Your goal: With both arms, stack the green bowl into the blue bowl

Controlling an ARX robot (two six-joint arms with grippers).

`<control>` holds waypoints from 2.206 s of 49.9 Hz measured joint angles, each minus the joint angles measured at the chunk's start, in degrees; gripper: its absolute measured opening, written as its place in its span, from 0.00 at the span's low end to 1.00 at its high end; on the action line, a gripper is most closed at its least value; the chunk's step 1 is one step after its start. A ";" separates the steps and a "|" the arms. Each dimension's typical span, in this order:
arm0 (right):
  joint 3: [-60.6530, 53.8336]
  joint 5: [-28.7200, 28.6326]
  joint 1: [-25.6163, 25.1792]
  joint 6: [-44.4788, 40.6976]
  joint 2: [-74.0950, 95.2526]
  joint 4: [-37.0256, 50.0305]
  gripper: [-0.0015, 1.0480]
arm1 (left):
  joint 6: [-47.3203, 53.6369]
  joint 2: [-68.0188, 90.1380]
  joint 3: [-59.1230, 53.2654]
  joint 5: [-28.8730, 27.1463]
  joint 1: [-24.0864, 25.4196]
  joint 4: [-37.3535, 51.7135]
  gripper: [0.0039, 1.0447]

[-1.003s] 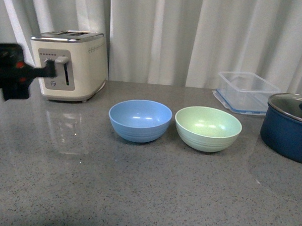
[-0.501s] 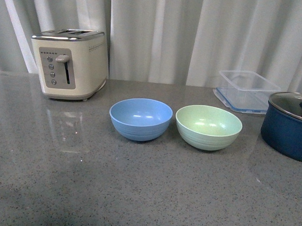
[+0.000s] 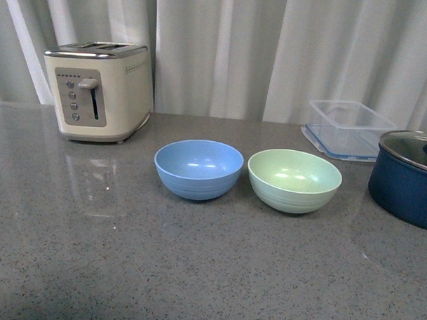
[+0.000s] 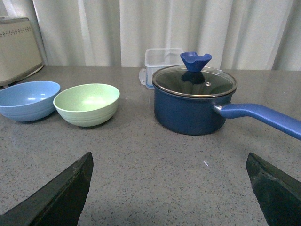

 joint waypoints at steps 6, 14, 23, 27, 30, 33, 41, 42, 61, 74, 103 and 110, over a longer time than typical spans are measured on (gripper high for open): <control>0.00 0.00 0.00 0.00 0.00 0.00 0.90 | 0.00 -3.43 -0.96 -0.02 0.02 -2.29 0.03; 0.00 0.00 0.00 0.00 0.00 0.00 0.90 | 0.00 -6.23 -3.52 -0.02 0.02 -2.14 0.03; 0.00 0.02 0.00 0.00 0.00 0.00 0.90 | 0.02 -12.00 -3.54 0.11 0.02 -7.23 0.03; 0.00 0.02 0.00 0.00 0.00 0.00 0.90 | 0.02 -14.78 -3.56 0.11 0.02 -9.86 0.03; 0.00 0.00 0.00 0.00 0.00 0.00 0.90 | 0.02 -17.07 -3.56 0.07 0.02 -12.02 0.03; 0.00 0.00 0.00 0.00 0.00 0.00 0.90 | 0.02 -19.43 -3.56 0.11 0.02 -14.36 0.03; 0.00 0.00 0.00 0.00 0.00 0.00 0.90 | 0.02 -24.87 -3.58 0.11 0.02 -19.23 0.03; 0.00 0.00 0.00 0.00 0.00 0.00 0.90 | 0.00 -25.20 -3.58 0.11 0.02 -19.74 0.03; 0.00 0.02 0.00 0.00 0.00 0.00 0.90 | 0.02 -33.33 -3.58 0.13 0.02 -27.78 0.03; 0.00 0.00 0.00 0.00 0.00 0.00 0.90 | 0.02 -43.45 -3.56 0.13 0.02 -38.14 0.03; 1.07 -7.48 -0.72 -4.39 2.75 -0.57 0.90 | 0.09 -43.47 -3.56 0.11 0.02 -38.27 0.95; 7.89 -9.35 4.20 -6.86 14.73 1.77 0.90 | 0.09 -43.47 -3.56 0.13 0.02 -38.27 0.94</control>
